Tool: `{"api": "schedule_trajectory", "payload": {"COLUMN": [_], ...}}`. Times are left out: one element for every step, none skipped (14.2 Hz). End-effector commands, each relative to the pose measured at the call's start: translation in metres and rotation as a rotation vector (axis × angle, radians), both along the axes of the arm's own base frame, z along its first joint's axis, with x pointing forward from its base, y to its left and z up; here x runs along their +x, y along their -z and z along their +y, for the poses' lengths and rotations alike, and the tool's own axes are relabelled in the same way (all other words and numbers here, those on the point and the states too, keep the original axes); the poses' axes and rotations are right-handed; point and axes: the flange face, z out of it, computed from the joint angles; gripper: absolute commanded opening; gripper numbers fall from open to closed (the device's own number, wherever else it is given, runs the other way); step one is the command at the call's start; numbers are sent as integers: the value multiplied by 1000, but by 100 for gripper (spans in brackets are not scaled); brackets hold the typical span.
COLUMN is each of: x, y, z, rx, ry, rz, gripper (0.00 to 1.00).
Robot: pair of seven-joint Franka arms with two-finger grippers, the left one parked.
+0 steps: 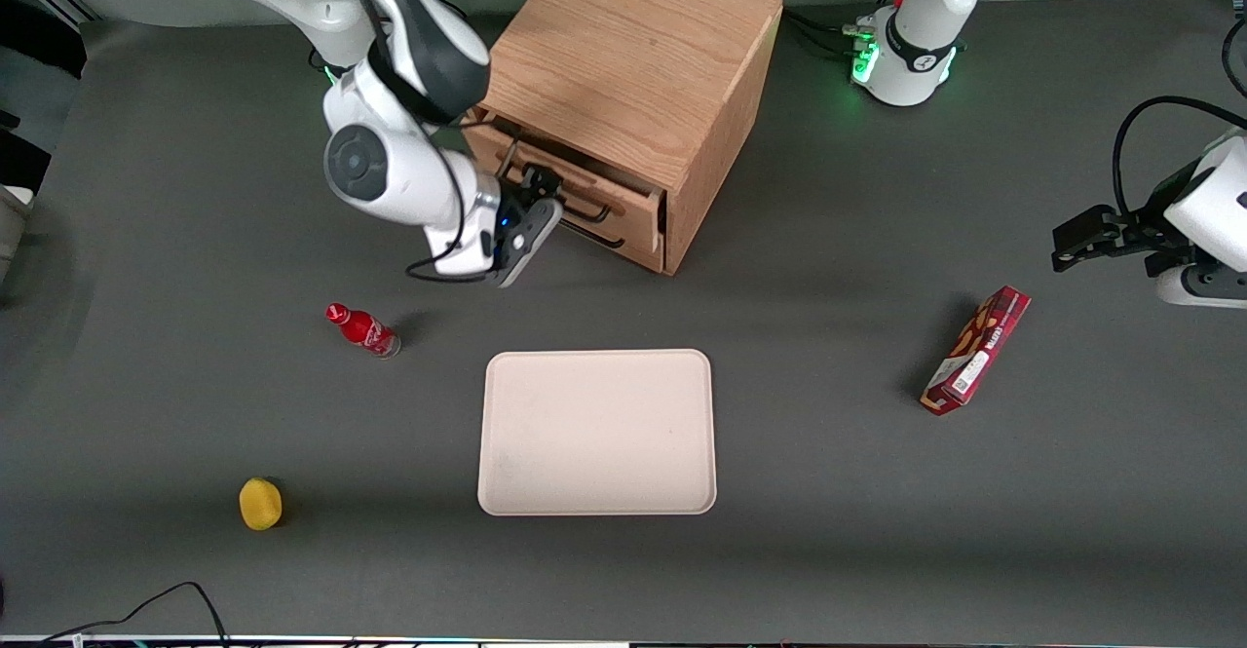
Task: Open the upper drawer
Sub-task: 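Pull the upper drawer out of the cabinet with the right gripper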
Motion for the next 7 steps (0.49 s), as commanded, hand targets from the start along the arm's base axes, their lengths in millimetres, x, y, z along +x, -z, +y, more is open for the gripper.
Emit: {"api": "schedule_trajectory", "payload": {"x": [36, 45, 56, 65, 75, 86, 95], "y": [9, 10, 11, 10, 8, 9, 8], "z": [-10, -15, -22, -26, -28, -37, -42], "rx": [38, 35, 26, 24, 29, 26, 23], "ry": [-2, 2, 7, 8, 9, 23, 17], "rz": [-10, -18, -28, -22, -17, -16, -23], "gripper": [100, 100, 100, 100, 100, 100, 100]}}
